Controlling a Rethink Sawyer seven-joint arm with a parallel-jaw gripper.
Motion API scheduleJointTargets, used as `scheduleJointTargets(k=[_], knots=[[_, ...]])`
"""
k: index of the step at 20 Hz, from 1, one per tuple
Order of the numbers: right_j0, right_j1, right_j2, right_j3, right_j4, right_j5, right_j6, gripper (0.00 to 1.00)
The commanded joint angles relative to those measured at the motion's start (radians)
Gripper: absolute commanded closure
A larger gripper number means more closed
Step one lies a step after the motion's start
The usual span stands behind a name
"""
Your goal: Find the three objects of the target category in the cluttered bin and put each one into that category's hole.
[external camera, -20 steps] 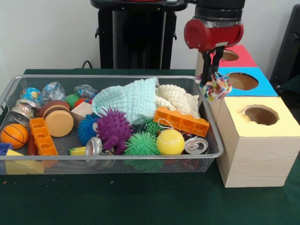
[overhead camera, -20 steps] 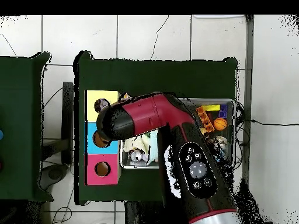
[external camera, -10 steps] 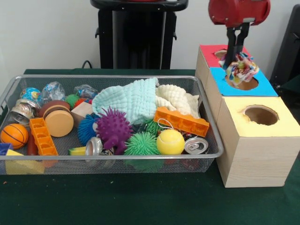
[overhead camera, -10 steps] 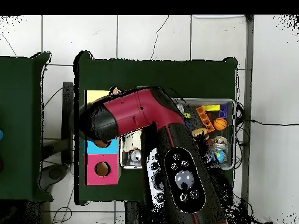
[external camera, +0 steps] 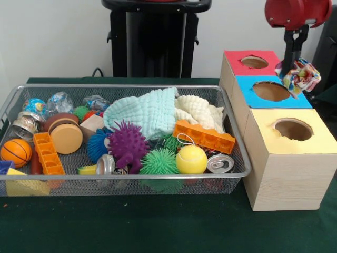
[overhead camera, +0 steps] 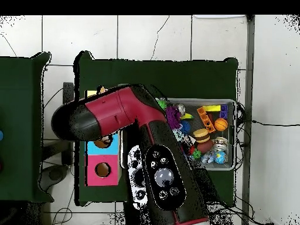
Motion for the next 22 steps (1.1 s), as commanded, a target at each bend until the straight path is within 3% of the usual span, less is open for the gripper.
scheduleJointTargets(k=[1, 22], knots=[[0.001, 0.082, -0.027, -0.004, 0.017, 0.0, 0.12, 1.0], [0.008, 0.113, -0.048, 0.017, 0.0, -0.095, 0.133, 1.0]])
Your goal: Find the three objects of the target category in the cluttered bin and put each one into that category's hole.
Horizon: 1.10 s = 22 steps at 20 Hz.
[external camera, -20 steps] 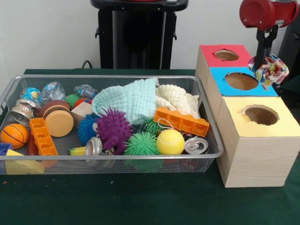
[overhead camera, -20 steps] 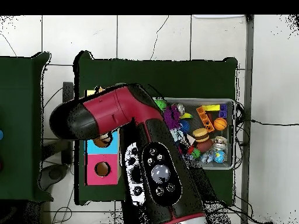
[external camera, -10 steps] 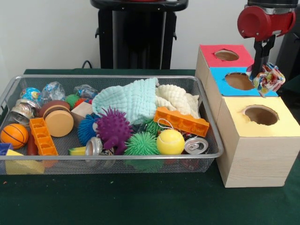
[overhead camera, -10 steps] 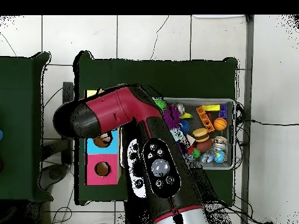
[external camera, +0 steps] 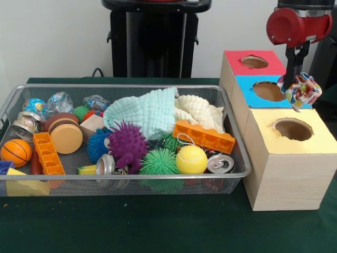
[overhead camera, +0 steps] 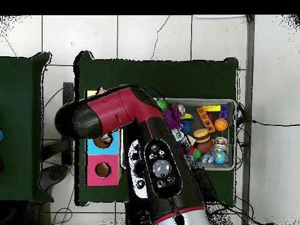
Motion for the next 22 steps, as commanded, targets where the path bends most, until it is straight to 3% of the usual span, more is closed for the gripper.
scheduleJointTargets(k=[1, 14, 22], knots=[[0.0, 0.07, -0.038, 0.022, -0.01, -0.059, 0.136, 1.0], [0.011, 0.138, -0.048, 0.016, 0.002, -0.15, 0.156, 1.0], [0.013, 0.175, -0.08, 0.006, -0.035, -0.214, 0.142, 1.0]])
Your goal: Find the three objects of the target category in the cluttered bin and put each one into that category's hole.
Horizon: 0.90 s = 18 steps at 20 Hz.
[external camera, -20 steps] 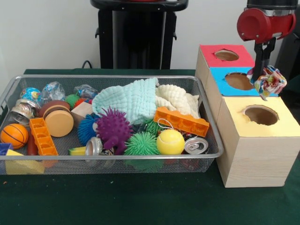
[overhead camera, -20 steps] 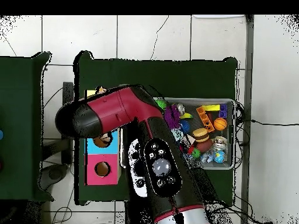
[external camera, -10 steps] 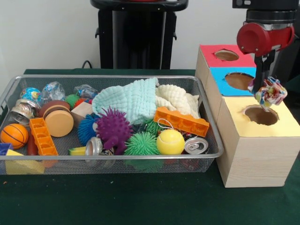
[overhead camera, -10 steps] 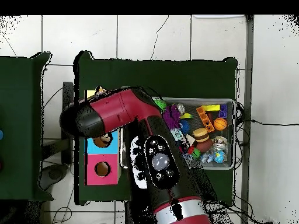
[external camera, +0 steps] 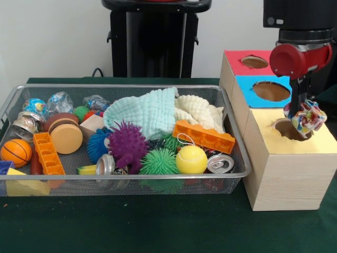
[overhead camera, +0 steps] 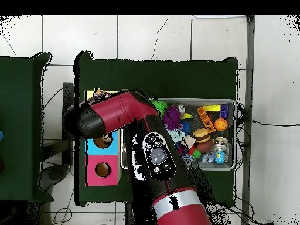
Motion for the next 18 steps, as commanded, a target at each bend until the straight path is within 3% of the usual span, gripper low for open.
scheduleJointTargets(k=[1, 18], knots=[[-0.006, 0.082, -0.062, 0.004, -0.031, -0.071, 0.14, 1.0], [0.002, 0.182, -0.131, -0.005, -0.078, -0.243, 0.118, 1.0]])
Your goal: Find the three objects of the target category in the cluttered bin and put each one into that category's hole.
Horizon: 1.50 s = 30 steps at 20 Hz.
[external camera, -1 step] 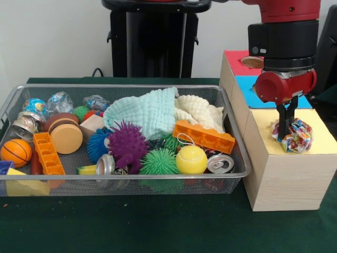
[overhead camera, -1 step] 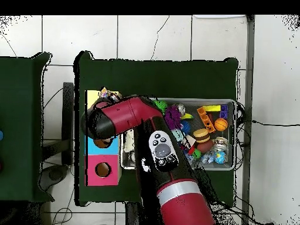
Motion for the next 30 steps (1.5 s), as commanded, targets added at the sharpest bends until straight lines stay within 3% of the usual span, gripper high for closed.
scheduleJointTargets(k=[1, 12, 21, 30], knots=[[0.004, 0.101, -0.086, -0.006, -0.084, -0.088, 0.118, 1.0], [0.097, 0.081, -0.217, 0.029, -0.063, -0.172, 0.197, 1.0], [0.143, 0.079, -0.301, 0.079, -0.043, -0.266, 0.206, 1.0], [0.196, 0.098, -0.387, 0.104, 0.023, -0.347, 0.252, 1.0]])
